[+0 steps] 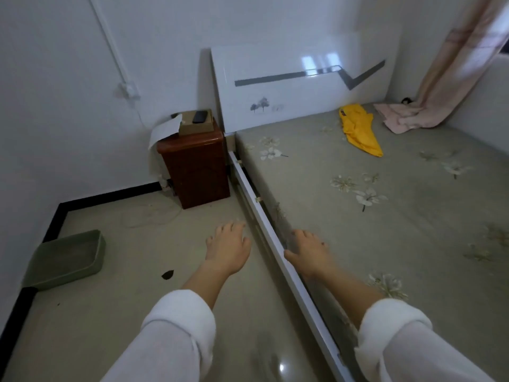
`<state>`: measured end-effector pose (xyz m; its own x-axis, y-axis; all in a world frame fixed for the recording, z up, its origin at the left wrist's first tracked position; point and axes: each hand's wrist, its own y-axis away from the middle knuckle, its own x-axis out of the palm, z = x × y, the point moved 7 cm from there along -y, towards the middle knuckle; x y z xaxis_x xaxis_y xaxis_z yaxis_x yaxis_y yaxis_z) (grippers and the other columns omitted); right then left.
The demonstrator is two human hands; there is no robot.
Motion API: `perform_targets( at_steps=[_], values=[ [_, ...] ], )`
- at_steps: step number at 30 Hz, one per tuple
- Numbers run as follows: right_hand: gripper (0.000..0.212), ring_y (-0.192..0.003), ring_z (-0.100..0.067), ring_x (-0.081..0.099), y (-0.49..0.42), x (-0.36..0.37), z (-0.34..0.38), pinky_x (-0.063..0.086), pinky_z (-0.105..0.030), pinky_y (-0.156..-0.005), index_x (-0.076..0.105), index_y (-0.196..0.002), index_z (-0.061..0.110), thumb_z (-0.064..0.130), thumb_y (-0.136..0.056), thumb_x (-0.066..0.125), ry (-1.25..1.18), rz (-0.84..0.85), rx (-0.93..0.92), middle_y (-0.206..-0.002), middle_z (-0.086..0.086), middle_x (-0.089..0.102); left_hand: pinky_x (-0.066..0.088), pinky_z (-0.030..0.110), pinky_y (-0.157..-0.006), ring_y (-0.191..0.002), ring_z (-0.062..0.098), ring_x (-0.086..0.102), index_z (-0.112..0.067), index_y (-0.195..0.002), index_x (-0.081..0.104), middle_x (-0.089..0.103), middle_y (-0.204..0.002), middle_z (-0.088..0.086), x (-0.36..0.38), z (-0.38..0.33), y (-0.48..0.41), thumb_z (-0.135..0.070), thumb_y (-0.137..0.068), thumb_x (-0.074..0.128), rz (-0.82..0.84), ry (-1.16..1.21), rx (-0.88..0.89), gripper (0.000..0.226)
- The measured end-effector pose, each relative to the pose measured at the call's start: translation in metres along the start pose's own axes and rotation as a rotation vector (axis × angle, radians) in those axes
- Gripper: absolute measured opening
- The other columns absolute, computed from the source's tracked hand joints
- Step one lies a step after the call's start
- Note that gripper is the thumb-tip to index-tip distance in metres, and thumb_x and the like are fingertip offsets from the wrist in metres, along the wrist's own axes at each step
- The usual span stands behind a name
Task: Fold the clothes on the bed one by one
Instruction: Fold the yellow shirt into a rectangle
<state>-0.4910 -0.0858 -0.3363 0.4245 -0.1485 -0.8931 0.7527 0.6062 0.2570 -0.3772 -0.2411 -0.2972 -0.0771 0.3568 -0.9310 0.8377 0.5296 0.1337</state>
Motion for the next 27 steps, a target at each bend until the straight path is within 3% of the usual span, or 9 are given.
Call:
perform_targets(
  at_steps=[10, 18, 27],
  values=[
    [0.061, -0.135, -0.026, 0.033, -0.209, -0.066, -0.035, 0.026, -0.046, -0.108, 0.029, -0.145, 0.021, 0.045, -0.092, 0.048, -0.022, -0.122, 0.146, -0.148, -0.005, 0.037, 0.029, 0.049, -0.11, -0.139, 0.025, 0.026, -0.019, -0.144, 0.033, 0.034, -0.15, 0.004, 0.003, -0.043, -0.251, -0.033, -0.1, 0.034, 0.071, 0.004, 0.187, 0.046],
    [0.062, -0.135, -0.028, 0.032, -0.38, -0.129, -0.074, 0.024, -0.048, -0.109, 0.028, -0.146, 0.019, 0.045, -0.093, 0.048, -0.08, -0.104, 0.235, -0.148, -0.007, 0.035, 0.028, 0.048, -0.11, -0.138, 0.026, 0.027, -0.02, -0.146, 0.03, 0.033, -0.151, 0.005, 0.009, -0.086, -0.45, -0.034, -0.1, 0.034, 0.185, -0.009, 0.247, 0.049],
    [0.062, -0.137, -0.025, 0.031, -0.568, -0.147, -0.157, 0.022, -0.047, -0.112, 0.025, -0.147, 0.018, 0.043, -0.094, 0.045, -0.194, -0.091, 0.417, -0.15, -0.005, 0.033, 0.028, 0.042, -0.111, -0.137, 0.028, 0.029, -0.016, -0.147, 0.029, 0.031, -0.152, 0.009, 0.051, -0.138, -0.684, -0.033, -0.1, 0.034, 0.293, -0.053, 0.34, 0.05]
  ],
)
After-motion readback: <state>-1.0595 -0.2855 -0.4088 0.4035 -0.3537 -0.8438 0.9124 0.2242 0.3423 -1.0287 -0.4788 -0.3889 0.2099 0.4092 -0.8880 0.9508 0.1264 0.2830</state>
